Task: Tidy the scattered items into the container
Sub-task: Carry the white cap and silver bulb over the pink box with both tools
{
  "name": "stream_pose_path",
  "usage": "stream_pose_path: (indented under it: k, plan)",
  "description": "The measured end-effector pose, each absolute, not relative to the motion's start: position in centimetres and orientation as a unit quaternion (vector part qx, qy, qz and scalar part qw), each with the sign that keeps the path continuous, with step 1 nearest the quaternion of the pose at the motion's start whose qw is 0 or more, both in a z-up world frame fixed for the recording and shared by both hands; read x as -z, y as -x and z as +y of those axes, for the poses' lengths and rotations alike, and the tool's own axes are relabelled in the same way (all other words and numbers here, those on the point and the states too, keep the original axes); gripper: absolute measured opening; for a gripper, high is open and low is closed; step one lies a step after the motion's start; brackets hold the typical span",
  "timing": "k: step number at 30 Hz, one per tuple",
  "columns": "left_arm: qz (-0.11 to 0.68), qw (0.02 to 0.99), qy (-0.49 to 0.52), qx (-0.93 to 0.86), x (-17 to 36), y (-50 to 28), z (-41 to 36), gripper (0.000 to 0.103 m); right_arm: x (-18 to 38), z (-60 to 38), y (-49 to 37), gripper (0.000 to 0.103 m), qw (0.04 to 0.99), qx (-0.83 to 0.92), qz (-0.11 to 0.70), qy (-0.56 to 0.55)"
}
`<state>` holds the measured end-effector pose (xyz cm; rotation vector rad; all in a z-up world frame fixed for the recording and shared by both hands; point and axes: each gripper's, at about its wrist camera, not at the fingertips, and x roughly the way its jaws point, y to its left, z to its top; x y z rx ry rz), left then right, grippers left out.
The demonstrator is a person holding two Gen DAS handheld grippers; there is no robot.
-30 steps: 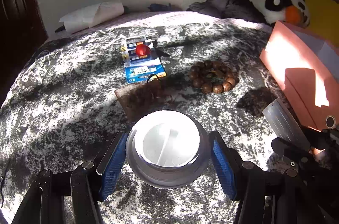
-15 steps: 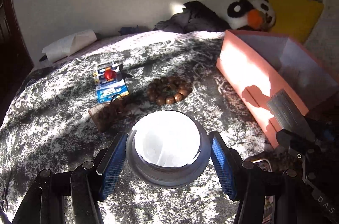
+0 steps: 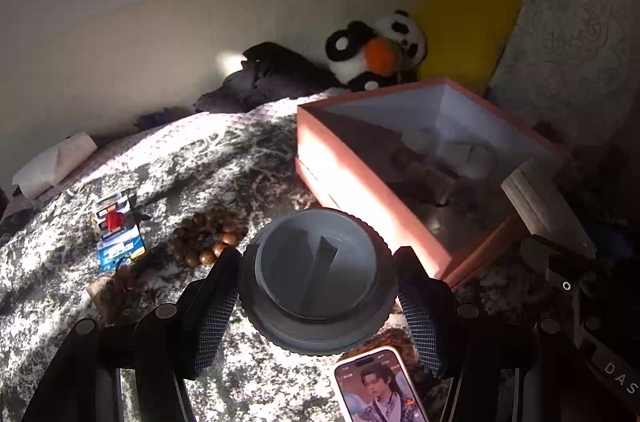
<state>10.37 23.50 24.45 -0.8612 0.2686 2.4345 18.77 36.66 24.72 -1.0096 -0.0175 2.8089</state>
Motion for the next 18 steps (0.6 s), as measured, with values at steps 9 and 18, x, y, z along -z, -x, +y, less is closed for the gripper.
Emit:
stream_pose_path:
  k: [9, 18]
  plan:
    - [0.130, 0.323, 0.299, -0.889, -26.6, -9.9, 31.5, 0.066, -27.4, 43.0, -19.3, 0.031, 0.132, -0.940, 0.006, 0.313]
    - [0.154, 0.356, 0.289, -0.875, -27.4, -6.5, 38.8, 0.066, -28.1, 48.8, -16.2, 0.031, 0.160, -0.940, 0.024, 0.301]
